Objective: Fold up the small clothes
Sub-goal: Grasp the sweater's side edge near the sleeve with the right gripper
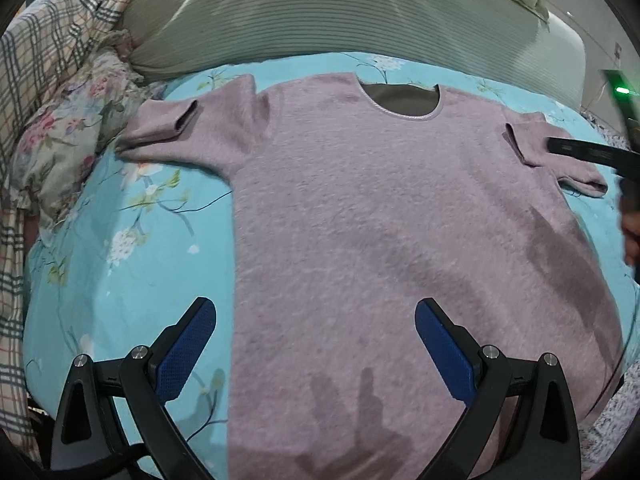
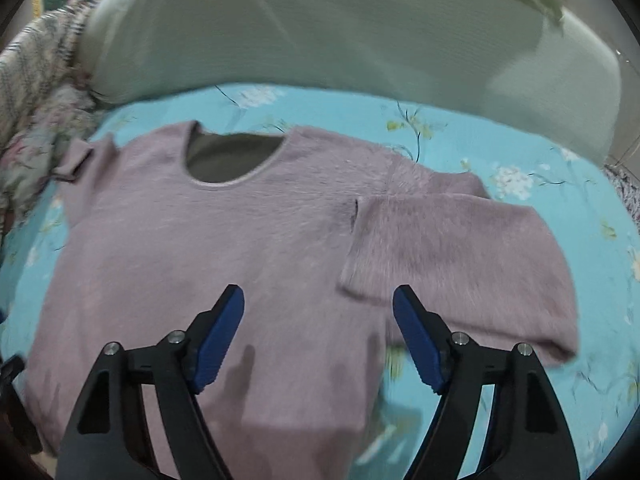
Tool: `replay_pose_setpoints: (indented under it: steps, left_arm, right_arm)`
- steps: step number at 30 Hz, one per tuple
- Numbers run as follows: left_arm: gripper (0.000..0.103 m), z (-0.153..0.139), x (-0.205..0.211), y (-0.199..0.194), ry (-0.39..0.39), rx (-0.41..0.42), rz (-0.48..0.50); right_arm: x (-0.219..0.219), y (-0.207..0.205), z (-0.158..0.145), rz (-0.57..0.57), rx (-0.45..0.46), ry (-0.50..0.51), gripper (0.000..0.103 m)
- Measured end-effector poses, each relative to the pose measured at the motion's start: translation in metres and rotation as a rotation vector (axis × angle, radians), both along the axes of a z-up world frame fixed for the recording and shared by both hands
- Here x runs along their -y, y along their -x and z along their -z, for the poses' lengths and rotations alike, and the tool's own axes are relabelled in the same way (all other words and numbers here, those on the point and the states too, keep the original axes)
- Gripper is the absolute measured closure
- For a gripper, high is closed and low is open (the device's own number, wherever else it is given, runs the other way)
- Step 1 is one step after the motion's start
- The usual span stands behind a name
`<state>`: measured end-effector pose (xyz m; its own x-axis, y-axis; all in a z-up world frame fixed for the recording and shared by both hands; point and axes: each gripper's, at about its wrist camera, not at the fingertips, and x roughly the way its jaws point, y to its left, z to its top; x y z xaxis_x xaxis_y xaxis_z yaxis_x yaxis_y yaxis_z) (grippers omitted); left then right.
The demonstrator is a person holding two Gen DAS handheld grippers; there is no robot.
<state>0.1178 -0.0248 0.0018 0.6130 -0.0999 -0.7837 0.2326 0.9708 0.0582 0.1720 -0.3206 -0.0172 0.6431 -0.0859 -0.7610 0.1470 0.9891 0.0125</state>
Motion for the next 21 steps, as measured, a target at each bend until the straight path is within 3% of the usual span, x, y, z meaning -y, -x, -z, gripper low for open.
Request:
replay_pose_setpoints:
  steps: [2, 5, 9, 11, 12, 16, 21]
  left_arm:
    - [0.003, 0.004, 0.005, -0.007, -0.006, -0.018, 0.004]
    - [0.003, 0.011, 0.009, -0.018, -0.011, -0.042, 0.008]
    - [0.003, 0.018, 0.008, -0.027, -0.008, -0.059, 0.011]
    - [0.003, 0.021, 0.007, -0.032, -0.005, -0.067, 0.010]
    - [0.003, 0.023, 0.006, -0.034, -0.001, -0.070, 0.010]
    - [0.003, 0.026, 0.005, -0.039, 0.018, -0.080, 0.017]
    - [0.003, 0.027, 0.000, -0.039, 0.060, -0.104, 0.023]
  right_arm:
    - [0.007, -0.023, 0.028, 0.004, -0.059, -0.040, 0.031]
    - [0.014, -0.042, 0.055, 0.022, -0.136, -0.001, 0.035]
    - [0.032, -0.039, 0.063, 0.070, -0.141, 0.017, 0.066]
    - [0.041, -0.029, 0.053, 0.089, -0.108, -0.044, 0.083]
    - [0.043, -0.025, 0.049, 0.098, -0.099, -0.061, 0.098]
    - [0.034, -0.018, 0.029, 0.084, -0.025, -0.219, 0.098]
    - [-0.020, -0.041, 0.001, -0.071, 0.040, -0.413, 0.098]
